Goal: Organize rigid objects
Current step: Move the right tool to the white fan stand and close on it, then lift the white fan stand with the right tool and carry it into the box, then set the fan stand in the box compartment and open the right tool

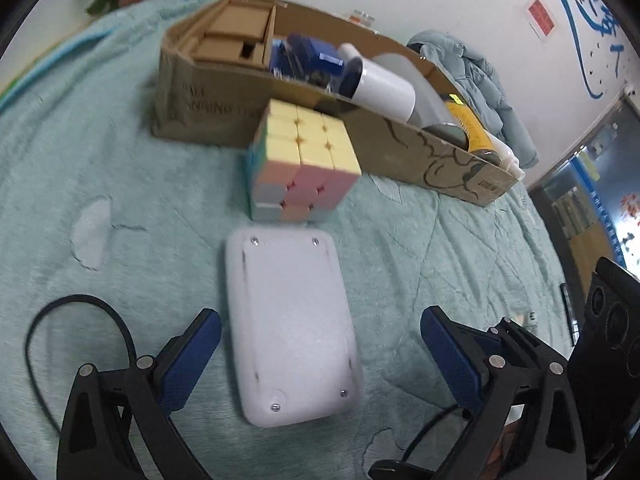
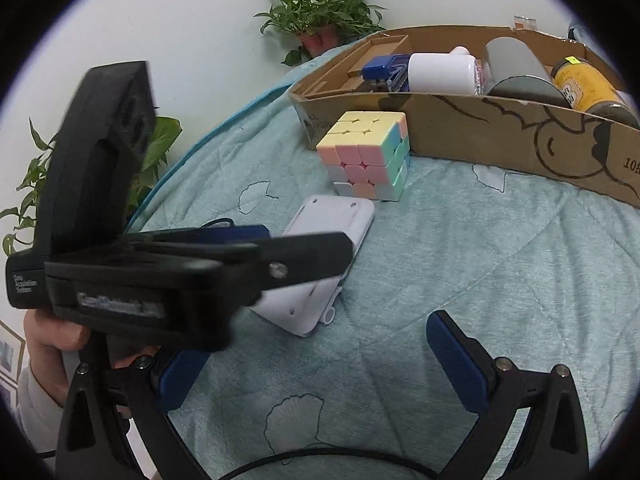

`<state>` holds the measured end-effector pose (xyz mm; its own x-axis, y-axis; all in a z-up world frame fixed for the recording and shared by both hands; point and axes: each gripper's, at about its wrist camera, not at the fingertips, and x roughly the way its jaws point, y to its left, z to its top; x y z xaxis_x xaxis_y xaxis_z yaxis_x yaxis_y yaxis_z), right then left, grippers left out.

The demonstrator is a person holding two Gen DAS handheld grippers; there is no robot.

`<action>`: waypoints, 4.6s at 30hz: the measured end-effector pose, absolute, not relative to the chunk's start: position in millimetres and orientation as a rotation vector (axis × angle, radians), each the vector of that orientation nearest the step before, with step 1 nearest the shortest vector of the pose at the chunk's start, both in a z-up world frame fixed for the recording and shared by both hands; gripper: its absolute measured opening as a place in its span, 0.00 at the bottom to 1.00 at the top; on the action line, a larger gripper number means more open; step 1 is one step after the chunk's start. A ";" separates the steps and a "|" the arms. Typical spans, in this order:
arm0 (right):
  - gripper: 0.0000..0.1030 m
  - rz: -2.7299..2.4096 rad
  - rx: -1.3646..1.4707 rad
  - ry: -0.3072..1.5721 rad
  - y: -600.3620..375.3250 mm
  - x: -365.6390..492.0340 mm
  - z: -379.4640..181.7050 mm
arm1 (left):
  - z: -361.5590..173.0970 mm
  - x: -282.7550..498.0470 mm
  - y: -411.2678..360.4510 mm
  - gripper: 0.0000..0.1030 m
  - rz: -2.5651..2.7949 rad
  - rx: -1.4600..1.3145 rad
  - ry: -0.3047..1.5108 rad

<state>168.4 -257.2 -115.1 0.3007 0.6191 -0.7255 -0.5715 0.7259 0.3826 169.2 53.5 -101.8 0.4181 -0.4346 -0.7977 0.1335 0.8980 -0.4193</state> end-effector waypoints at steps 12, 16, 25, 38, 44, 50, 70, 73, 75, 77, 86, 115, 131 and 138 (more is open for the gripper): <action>0.99 0.762 0.013 0.961 -275.7 167.9 -114.3 | -101.0 165.3 36.3 0.63 -0.571 -0.466 1.094; 0.99 0.756 0.037 0.980 -282.7 169.1 -116.9 | -105.8 168.6 35.8 0.48 -0.618 -0.552 1.122; 0.92 0.750 0.042 0.987 -276.9 172.9 -116.2 | -109.2 170.0 40.6 0.24 -0.531 -0.490 1.158; 0.70 0.699 0.038 1.054 -256.2 182.5 -129.3 | -107.0 164.8 37.0 0.24 -0.522 -0.437 1.132; 0.70 0.707 0.058 1.056 -259.2 182.9 -130.7 | -103.2 164.3 31.5 0.24 -0.519 -0.393 1.113; 0.71 0.700 0.044 1.056 -260.7 182.3 -129.7 | -103.3 164.2 31.6 0.24 -0.519 -0.389 1.106; 0.69 0.759 0.163 0.929 -270.5 179.1 -100.3 | -49.7 149.6 51.7 0.15 -0.569 -0.412 0.932; 0.69 0.764 0.162 0.894 -270.3 184.3 -87.9 | -33.5 154.0 55.5 0.15 -0.575 -0.408 0.903; 0.69 0.766 0.160 0.869 -269.2 188.4 -78.6 | -21.2 158.4 58.0 0.15 -0.580 -0.407 0.883; 0.69 0.767 0.155 0.845 -267.3 193.5 -69.3 | -10.4 164.2 60.0 0.15 -0.584 -0.404 0.868; 0.69 0.755 0.125 0.779 -248.3 236.1 -37.6 | 37.4 215.2 68.1 0.13 -0.599 -0.379 0.822; 0.69 0.865 0.245 1.074 -143.9 381.4 -58.3 | 26.4 390.6 190.7 0.14 -0.454 -0.423 0.986; 0.85 0.486 0.031 0.830 -220.4 282.7 -47.4 | 56.8 276.6 135.3 1.00 -0.132 -0.085 0.595; 0.59 0.382 -0.015 0.817 -254.3 251.9 -68.8 | 45.8 224.7 89.1 0.04 -0.159 -0.087 0.590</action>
